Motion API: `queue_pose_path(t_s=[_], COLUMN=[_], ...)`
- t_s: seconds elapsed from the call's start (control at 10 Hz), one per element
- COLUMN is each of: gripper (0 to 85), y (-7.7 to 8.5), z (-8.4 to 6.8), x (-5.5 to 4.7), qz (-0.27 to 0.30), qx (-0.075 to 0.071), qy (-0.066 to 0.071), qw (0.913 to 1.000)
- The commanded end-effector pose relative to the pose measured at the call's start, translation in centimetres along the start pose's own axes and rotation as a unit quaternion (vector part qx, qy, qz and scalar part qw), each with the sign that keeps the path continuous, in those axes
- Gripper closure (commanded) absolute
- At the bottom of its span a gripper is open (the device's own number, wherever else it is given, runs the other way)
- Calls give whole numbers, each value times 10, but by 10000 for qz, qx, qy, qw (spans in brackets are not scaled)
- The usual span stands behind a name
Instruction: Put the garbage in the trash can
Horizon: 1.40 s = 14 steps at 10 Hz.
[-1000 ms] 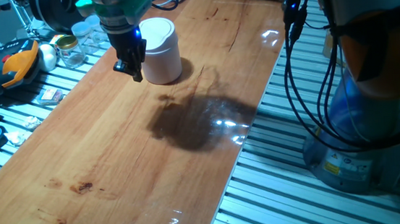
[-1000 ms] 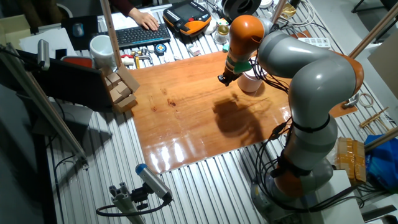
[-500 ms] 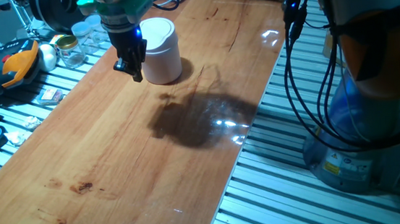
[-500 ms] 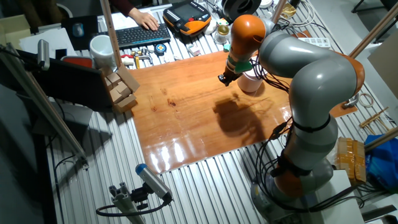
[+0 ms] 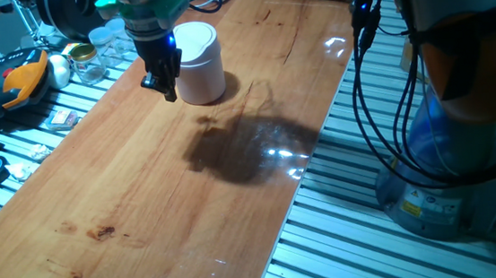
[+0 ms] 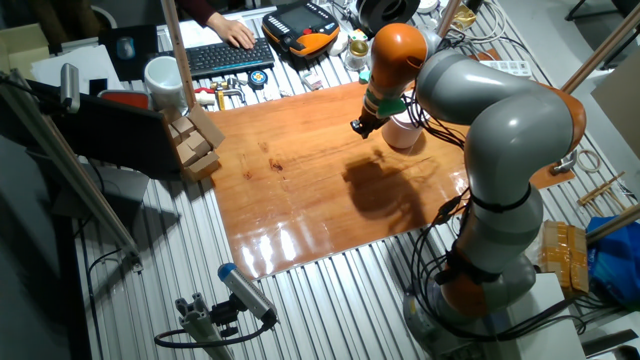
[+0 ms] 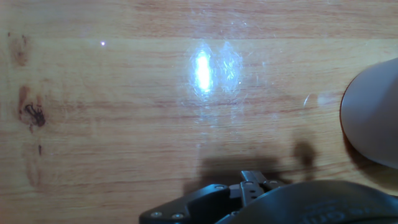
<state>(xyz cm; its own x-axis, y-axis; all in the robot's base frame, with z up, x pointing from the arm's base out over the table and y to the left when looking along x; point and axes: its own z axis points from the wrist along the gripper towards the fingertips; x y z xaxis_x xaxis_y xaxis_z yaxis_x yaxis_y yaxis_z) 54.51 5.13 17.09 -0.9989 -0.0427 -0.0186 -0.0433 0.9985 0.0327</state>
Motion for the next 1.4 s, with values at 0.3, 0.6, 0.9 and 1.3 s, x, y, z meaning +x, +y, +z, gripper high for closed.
queue_pose_path(t_s=[0.3, 0.6, 0.9, 1.3], gripper=[850, 850, 850, 850], y=[0, 0, 0, 0], z=[0, 0, 0, 0], x=[0, 0, 0, 0], qz=[-9, 29, 28, 20], qx=[6, 22, 61, 85], qy=[8, -22, -36, -51], qw=[10000, 10000, 10000, 9999])
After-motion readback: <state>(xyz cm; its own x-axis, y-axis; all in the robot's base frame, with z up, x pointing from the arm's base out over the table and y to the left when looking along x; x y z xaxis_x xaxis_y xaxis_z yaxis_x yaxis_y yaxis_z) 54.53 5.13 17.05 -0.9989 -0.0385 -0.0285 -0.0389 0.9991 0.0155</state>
